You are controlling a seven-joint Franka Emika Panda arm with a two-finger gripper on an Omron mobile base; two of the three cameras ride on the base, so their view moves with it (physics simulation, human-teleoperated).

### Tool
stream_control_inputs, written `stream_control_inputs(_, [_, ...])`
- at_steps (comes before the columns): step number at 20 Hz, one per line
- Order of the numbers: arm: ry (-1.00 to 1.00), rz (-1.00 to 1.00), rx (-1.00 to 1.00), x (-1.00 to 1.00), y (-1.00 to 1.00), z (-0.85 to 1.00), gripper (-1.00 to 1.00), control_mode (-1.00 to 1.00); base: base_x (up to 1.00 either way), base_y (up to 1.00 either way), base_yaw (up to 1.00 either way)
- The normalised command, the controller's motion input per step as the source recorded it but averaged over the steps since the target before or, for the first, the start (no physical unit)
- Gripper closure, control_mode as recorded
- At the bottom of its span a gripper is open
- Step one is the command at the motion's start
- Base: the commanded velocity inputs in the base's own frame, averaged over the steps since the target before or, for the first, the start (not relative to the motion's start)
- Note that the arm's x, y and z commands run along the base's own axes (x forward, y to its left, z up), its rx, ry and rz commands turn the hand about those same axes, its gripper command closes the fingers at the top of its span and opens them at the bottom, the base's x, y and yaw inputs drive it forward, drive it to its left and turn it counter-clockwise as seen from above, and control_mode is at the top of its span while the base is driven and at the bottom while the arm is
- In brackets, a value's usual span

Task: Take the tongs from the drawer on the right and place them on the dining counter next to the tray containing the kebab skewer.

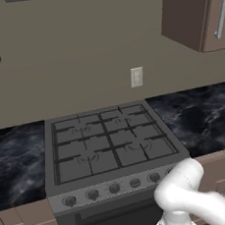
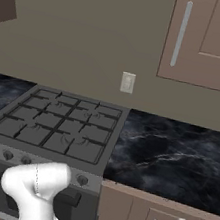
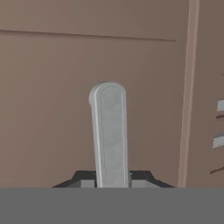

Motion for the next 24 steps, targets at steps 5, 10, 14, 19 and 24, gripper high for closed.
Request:
stream_control_inputs(5, [0.02,-0.07,0.0,-0.46,-0.08,0.0,1.0,-1.0,0.0,0.0,0.0])
stream_control_inputs(10, [0.03,-0.08,0.0,-0.45,-0.09,0.0,1.0,-1.0,0.0,0.0,0.0])
stream_control_inputs(14, [0.02,-0.08,0.0,-0.36,-0.08,0.0,1.0,-1.0,0.0,0.0,0.0])
stream_control_inputs(19, [0.0,-0.07,0.0,-0.28,-0.03,0.0,1.0,-1.0,0.0,0.0,0.0])
stream_control_inputs(24, [0.0,-0.03,0.0,-0.07,0.0,0.0,1.0,-1.0,0.0,0.0,0.0])
